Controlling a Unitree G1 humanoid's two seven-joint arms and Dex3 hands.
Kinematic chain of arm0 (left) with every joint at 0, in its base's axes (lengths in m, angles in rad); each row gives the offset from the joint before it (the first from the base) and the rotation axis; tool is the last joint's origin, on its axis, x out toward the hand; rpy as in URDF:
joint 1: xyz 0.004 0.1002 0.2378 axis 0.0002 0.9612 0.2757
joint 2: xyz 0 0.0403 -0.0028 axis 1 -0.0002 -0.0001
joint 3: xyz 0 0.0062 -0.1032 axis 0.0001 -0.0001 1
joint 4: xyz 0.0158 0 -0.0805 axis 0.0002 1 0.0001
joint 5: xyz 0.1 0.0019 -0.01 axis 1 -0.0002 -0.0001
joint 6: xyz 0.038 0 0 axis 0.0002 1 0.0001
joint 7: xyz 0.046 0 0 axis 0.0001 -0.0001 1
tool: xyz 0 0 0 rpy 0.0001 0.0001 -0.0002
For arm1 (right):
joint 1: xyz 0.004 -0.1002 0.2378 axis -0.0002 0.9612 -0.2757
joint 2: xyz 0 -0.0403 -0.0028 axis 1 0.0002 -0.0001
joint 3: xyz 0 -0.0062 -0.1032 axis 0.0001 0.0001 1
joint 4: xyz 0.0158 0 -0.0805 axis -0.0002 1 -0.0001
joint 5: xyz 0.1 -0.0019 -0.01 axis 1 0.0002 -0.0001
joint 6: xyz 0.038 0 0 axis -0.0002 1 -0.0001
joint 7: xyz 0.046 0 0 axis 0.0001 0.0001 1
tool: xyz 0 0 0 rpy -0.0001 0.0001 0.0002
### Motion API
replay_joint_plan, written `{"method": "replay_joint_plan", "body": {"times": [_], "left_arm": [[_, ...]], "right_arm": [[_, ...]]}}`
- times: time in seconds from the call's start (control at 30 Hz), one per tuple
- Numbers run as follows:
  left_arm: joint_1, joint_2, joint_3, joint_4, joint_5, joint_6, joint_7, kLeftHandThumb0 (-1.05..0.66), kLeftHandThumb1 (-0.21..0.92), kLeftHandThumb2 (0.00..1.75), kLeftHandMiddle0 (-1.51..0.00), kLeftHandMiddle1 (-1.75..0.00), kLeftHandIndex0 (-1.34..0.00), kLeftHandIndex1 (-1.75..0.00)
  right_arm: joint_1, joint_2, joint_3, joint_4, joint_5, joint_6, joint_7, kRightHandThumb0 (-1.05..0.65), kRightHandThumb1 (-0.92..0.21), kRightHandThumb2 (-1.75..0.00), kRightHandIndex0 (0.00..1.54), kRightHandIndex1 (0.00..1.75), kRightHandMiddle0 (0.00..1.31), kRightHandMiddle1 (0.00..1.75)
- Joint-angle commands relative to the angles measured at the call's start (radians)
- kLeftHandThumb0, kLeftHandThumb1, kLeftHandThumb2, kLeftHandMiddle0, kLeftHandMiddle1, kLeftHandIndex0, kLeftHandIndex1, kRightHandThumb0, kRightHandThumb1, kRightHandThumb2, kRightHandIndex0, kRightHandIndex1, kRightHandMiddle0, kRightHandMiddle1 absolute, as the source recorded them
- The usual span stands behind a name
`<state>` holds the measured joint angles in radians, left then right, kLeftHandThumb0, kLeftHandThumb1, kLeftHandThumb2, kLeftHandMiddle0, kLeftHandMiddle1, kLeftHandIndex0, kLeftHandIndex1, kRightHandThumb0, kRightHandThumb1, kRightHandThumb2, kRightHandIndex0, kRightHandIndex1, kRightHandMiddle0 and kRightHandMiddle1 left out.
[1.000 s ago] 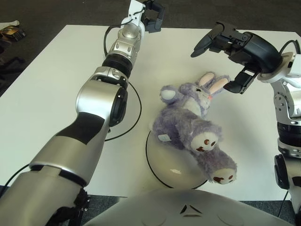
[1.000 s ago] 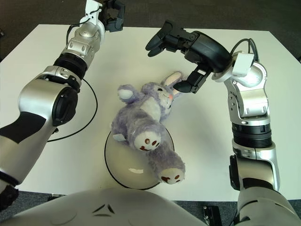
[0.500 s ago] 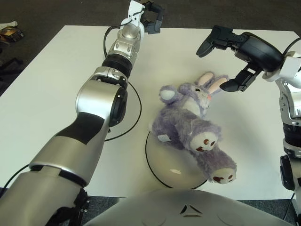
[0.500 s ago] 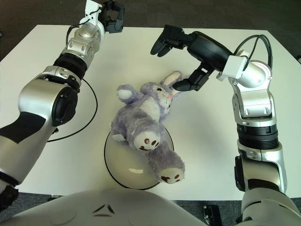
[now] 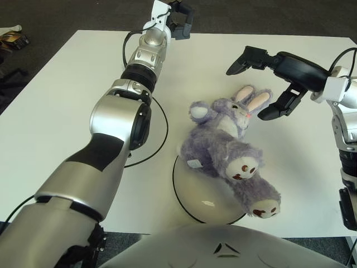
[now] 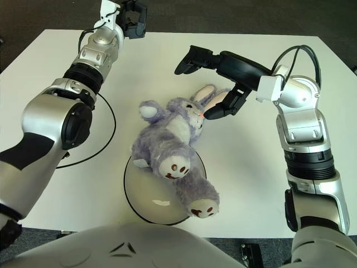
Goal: Put the doll into the plate.
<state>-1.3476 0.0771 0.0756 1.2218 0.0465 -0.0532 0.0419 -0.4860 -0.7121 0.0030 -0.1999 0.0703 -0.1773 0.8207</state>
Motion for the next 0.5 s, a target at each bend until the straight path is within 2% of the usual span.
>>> {"method": "replay_joint_plan", "body": {"times": [0.0, 0.17, 0.33, 0.47], "left_arm": [[-0.02, -0.004, 0.005, 0.001, -0.003, -0.024, 0.0, -0.01, 0.4, 1.19, -0.4, -1.61, -0.56, -1.75], [-0.021, -0.002, 0.005, -0.001, -0.003, -0.034, -0.002, -0.01, 0.41, 1.18, -0.38, -1.61, -0.56, -1.75], [-0.022, -0.002, 0.011, -0.004, -0.009, -0.039, -0.002, -0.01, 0.44, 1.17, -0.4, -1.72, -0.43, -1.74], [-0.024, -0.003, 0.017, -0.006, -0.015, -0.038, -0.002, -0.01, 0.46, 1.14, -0.38, -1.73, -0.4, -1.74]], "right_arm": [[-0.002, -0.018, 0.028, 0.035, -0.036, -0.053, 0.019, -0.64, -0.39, -0.82, 0.16, 0.38, 0.0, 0.82], [0.017, -0.03, 0.043, 0.093, -0.029, -0.1, 0.051, -0.67, -0.41, -0.79, 0.15, 0.34, 0.0, 0.77], [0.005, -0.034, 0.048, 0.127, -0.022, -0.14, 0.077, -0.74, -0.47, -0.72, 0.14, 0.24, 0.0, 0.67], [-0.001, -0.032, 0.051, 0.153, -0.012, -0.168, 0.095, -0.75, -0.49, -0.7, 0.14, 0.21, 0.0, 0.6]]}}
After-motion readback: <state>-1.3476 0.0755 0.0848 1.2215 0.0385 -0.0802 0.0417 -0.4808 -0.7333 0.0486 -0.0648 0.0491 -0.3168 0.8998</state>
